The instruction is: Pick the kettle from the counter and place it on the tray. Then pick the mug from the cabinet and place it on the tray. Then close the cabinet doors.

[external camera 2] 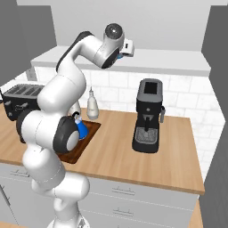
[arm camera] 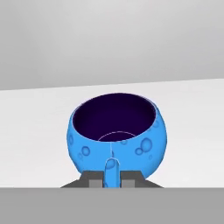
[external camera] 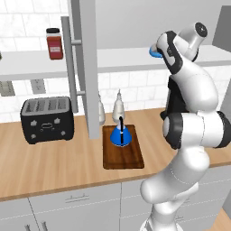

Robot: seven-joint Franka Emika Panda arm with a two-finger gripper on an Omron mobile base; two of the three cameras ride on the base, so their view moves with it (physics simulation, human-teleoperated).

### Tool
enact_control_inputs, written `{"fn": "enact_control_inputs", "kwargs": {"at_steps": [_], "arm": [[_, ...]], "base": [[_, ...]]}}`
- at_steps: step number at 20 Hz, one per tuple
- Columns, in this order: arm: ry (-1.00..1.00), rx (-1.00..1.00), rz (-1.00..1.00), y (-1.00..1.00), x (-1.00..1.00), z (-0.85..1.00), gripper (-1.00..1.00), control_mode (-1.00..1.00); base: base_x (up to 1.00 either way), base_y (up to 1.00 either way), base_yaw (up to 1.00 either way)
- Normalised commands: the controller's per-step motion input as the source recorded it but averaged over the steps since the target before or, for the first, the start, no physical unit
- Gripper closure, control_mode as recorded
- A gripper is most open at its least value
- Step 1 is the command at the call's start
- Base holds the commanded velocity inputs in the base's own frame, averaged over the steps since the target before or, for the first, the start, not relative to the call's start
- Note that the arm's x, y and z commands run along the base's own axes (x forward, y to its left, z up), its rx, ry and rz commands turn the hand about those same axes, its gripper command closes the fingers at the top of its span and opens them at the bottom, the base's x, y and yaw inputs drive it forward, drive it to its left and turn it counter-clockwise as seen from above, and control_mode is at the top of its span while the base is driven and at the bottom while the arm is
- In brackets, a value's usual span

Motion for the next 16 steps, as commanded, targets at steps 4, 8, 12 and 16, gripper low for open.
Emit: {"fn": "enact_control_inputs", "kwargs": {"at_steps": [4, 8, 12, 16], "arm": [[0.00, -0.01, 0.00, 0.00, 0.00, 0.00, 1.00, -1.00], [-0.02, -0.01, 0.00, 0.00, -0.11, 0.00, 1.00, -1.00], [-0.02, 0.00, 0.04, -0.01, -0.79, 0.00, 1.00, -1.00], [-0.17, 0.00, 0.05, -0.06, -1.00, 0.02, 1.00, -1.00]], "base": [[0.00, 0.00, 0.00], [0.00, 0.00, 0.00], [0.00, 0.00, 0.00], [0.00, 0.00, 0.00]]}}
